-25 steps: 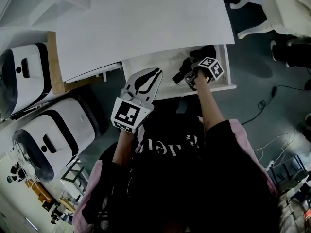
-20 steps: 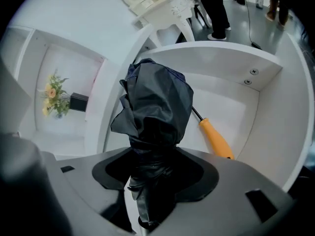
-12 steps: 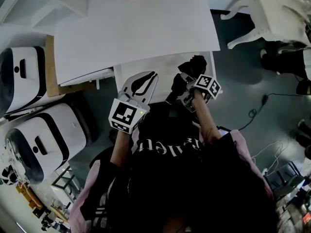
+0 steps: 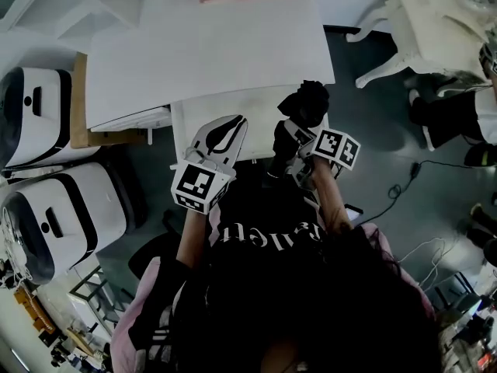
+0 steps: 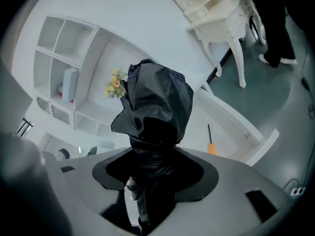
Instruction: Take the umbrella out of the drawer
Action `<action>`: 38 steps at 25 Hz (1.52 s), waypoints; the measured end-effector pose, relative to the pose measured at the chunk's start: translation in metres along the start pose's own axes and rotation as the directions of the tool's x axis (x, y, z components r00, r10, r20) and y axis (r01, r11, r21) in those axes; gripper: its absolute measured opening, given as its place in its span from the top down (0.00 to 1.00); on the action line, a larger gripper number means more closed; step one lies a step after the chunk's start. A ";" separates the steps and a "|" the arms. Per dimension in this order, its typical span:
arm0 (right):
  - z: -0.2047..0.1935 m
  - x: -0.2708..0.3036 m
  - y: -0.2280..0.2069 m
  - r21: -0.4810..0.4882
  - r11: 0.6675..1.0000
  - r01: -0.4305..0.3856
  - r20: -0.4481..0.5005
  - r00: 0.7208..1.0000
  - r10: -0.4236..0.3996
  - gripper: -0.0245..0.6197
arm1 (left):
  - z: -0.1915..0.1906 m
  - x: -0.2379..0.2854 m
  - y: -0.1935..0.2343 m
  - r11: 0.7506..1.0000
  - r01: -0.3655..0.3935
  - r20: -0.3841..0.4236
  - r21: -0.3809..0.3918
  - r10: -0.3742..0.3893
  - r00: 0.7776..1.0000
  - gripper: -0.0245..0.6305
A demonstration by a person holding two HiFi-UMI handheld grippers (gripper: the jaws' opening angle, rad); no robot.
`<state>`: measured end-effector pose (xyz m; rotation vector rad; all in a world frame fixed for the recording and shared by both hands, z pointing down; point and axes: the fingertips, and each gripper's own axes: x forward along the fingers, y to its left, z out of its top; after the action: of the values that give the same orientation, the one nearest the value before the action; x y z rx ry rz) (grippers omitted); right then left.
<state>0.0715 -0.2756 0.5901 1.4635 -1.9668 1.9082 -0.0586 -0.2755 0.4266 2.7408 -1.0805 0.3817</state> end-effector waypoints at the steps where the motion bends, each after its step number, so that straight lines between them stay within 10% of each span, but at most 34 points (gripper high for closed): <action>1: 0.001 -0.008 0.003 -0.031 0.999 -0.011 -0.002 1.000 0.011 0.53 | -0.001 0.000 -0.006 1.000 -0.010 0.002 -0.002 0.010 1.000 0.93; 13: -0.013 -0.116 -0.003 -0.279 0.950 -0.143 -0.093 0.988 0.122 0.53 | -0.006 -0.006 -0.110 0.985 -0.160 0.025 -0.056 0.162 0.986 0.93; 38: -0.138 -0.176 0.045 -0.402 0.873 -0.275 -0.176 0.959 0.221 0.53 | -0.037 -0.140 -0.193 0.968 -0.243 0.038 -0.067 0.246 0.969 0.93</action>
<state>0.0646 -0.0742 0.4836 0.9919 -2.4047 1.4591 -0.0310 -0.0364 0.4073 2.5800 -1.4238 0.3124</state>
